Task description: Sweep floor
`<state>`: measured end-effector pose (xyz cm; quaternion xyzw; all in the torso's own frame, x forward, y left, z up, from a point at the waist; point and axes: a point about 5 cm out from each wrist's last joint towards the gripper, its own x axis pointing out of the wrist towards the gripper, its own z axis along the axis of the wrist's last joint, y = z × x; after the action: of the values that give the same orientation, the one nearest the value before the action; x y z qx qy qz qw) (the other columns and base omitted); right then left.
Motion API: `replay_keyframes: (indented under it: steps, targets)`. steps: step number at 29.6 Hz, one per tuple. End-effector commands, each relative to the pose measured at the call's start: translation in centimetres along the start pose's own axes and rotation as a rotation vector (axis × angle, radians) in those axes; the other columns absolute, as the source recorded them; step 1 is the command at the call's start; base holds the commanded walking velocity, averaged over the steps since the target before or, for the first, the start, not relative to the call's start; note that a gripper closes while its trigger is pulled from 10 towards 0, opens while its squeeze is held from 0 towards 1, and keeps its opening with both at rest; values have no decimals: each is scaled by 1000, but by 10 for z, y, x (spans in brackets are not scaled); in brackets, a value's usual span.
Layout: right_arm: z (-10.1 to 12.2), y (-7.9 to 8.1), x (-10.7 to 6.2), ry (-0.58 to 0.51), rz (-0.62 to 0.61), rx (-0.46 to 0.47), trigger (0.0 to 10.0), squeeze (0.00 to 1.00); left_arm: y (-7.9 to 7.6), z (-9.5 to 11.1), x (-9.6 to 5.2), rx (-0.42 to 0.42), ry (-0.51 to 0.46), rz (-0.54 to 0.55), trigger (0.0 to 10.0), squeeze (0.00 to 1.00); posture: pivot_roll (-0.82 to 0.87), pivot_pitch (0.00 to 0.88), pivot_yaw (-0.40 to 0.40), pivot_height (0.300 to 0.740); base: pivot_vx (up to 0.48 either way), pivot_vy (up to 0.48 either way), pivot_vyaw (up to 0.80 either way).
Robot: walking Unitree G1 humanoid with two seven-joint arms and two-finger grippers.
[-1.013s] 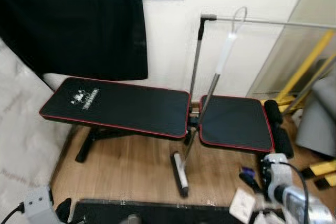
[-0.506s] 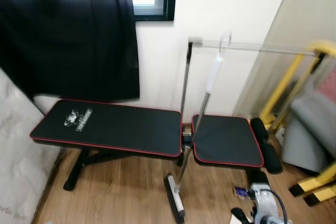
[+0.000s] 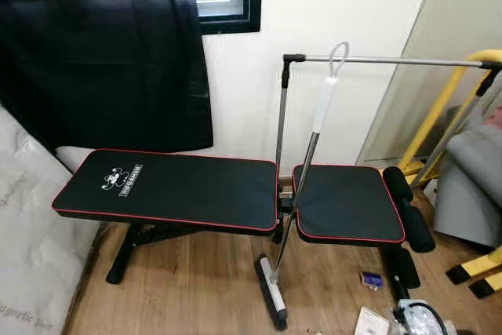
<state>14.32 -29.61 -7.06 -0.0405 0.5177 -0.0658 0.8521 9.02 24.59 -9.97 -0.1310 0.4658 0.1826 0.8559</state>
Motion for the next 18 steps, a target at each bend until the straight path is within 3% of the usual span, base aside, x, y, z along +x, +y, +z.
replay_keyframes:
  steps: [1, 3, 6, 11, 18]
  targets:
    - [7, -3, 0, -25, -3, 0, 10000, 0, 1, -1, 0, 31, 7, -39, 10000, 0, -5, 50, -22, 740, 480, 0, 0]
    - [10, -5, 0, -37, -6, 12, 10000, 0, 2, 0, 0, -1, 9, -23, 10000, 0, -9, 51, -19, 740, 480, 0, 0]
    - [11, -7, -1, -43, -8, 15, 10000, 0, 4, 2, 1, -27, 5, -10, 10000, 0, -12, 52, -18, 740, 0, 0, 0]
    - [6, 12, 3, -48, 19, 6, 10000, 0, 11, 0, -1, -27, 7, -3, 10000, 0, -16, 51, -20, 740, 0, 0, 0]
    - [7, 14, 3, -52, 26, 4, 10000, 0, 14, -3, -2, -52, 8, 5, 10000, 0, -17, 47, -25, 740, 0, 0, 0]
